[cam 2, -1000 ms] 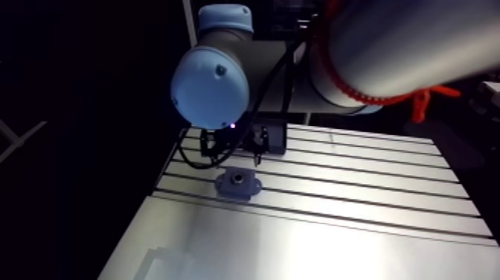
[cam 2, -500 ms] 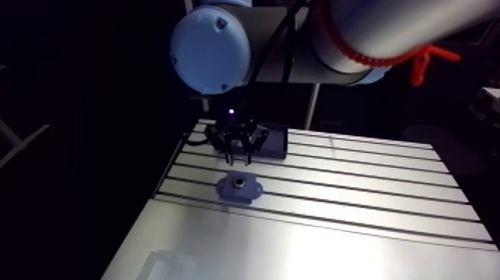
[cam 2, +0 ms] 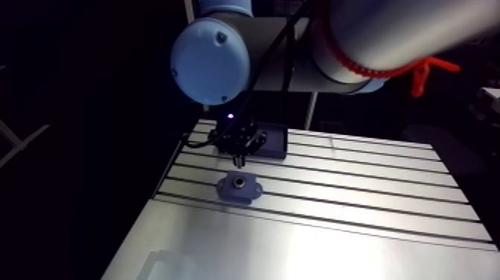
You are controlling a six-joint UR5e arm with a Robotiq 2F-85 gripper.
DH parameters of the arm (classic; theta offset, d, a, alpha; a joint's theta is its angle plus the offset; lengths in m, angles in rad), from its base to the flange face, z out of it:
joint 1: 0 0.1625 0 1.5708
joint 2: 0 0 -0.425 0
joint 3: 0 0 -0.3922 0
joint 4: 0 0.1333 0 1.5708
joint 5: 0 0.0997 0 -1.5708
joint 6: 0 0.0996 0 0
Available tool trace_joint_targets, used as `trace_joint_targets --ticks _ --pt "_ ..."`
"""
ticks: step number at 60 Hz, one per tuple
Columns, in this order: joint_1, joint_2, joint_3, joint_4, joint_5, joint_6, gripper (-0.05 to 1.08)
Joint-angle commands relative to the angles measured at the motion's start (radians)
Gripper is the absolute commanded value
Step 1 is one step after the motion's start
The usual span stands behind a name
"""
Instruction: Pick up the bearing and press it into the housing until flush.
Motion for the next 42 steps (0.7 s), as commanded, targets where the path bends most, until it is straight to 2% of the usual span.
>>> trace_joint_targets --ticks 1,42 --pt "0.0 -0.005 0.036 -0.049 -0.001 0.094 0.98" --pt "0.0 0.003 0.058 -0.071 0.008 0.075 0.98"
